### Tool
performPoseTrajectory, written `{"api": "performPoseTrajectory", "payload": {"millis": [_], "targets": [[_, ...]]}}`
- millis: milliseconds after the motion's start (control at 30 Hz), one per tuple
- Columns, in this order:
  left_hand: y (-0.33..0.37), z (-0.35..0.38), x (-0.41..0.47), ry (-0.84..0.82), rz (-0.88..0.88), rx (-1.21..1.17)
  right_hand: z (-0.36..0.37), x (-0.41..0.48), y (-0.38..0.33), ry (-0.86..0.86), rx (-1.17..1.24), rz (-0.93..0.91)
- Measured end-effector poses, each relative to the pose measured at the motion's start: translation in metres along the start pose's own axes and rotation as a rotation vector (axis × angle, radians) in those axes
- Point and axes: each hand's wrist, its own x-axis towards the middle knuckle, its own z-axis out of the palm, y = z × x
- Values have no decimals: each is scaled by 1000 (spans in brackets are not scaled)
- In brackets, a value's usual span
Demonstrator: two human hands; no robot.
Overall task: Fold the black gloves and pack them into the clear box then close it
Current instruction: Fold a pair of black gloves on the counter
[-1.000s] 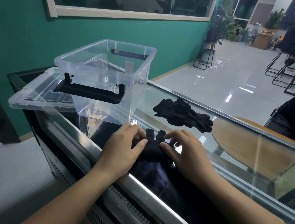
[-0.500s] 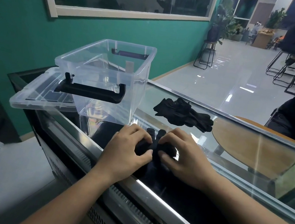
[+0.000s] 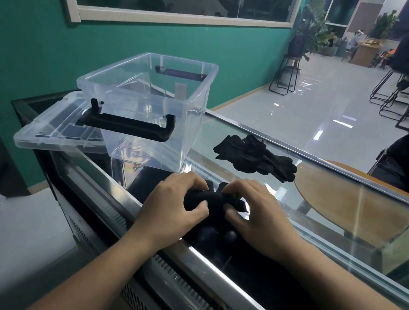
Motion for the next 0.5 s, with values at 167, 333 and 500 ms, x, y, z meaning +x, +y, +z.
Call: {"api": "performPoseTrajectory", "payload": {"millis": [167,333,500], "targets": [[-3,0,1,7,-54,-20,-1,0,0,40,68,62],[-7,2,4,26,-79,33,2,1,3,80,63,129],[-9,6,7,82,-27,27,6,4,11,107,63,163]]}}
